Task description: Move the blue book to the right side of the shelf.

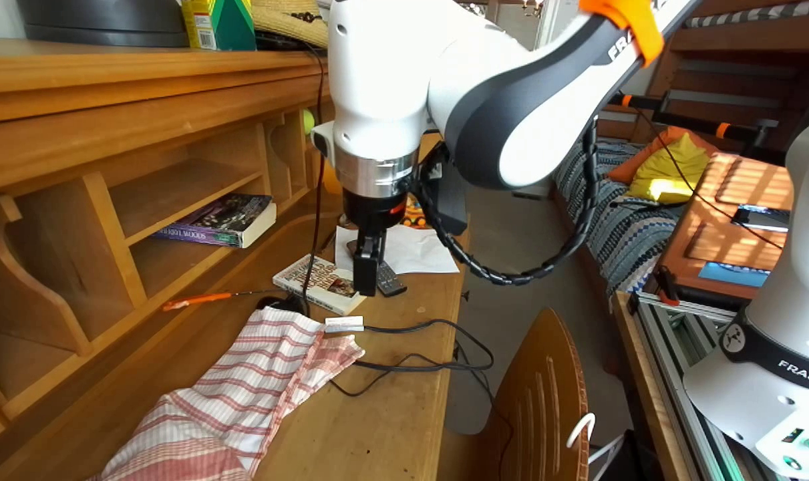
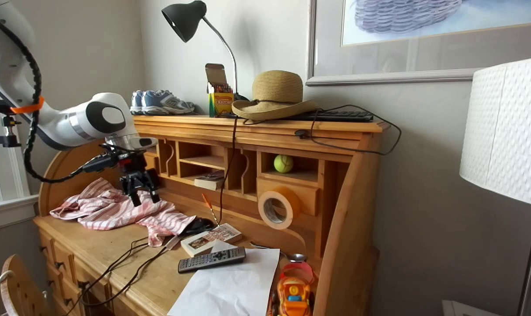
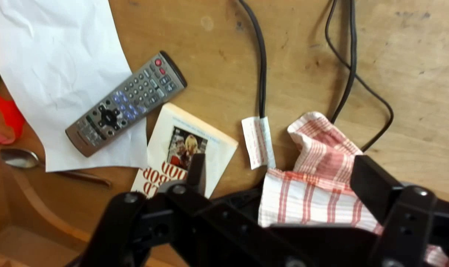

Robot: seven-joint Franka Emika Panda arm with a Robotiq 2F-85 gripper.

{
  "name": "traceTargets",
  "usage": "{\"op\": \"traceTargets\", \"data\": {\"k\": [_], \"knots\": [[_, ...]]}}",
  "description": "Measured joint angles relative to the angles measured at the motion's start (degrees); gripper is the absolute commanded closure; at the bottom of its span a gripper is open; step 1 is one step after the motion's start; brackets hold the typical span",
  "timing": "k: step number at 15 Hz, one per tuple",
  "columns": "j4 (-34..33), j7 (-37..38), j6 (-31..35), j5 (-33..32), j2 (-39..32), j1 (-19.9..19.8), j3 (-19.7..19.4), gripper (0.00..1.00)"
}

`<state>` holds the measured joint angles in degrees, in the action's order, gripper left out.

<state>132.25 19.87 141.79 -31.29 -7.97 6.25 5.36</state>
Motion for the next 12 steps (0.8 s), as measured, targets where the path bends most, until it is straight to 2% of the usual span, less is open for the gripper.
{"op": "traceTargets", "data": {"k": [3, 7, 12], "knots": [[0.1, 12.6, 6.8, -11.6, -1.4, 2.2, -1.8, 0.0], [-0.5, 28.8, 11.3, -25.8, -1.5, 3.2, -3.6, 0.0], [-3.2, 42.2, 13.9, -37.4, -2.0, 3.1, -5.6, 0.0]]}}
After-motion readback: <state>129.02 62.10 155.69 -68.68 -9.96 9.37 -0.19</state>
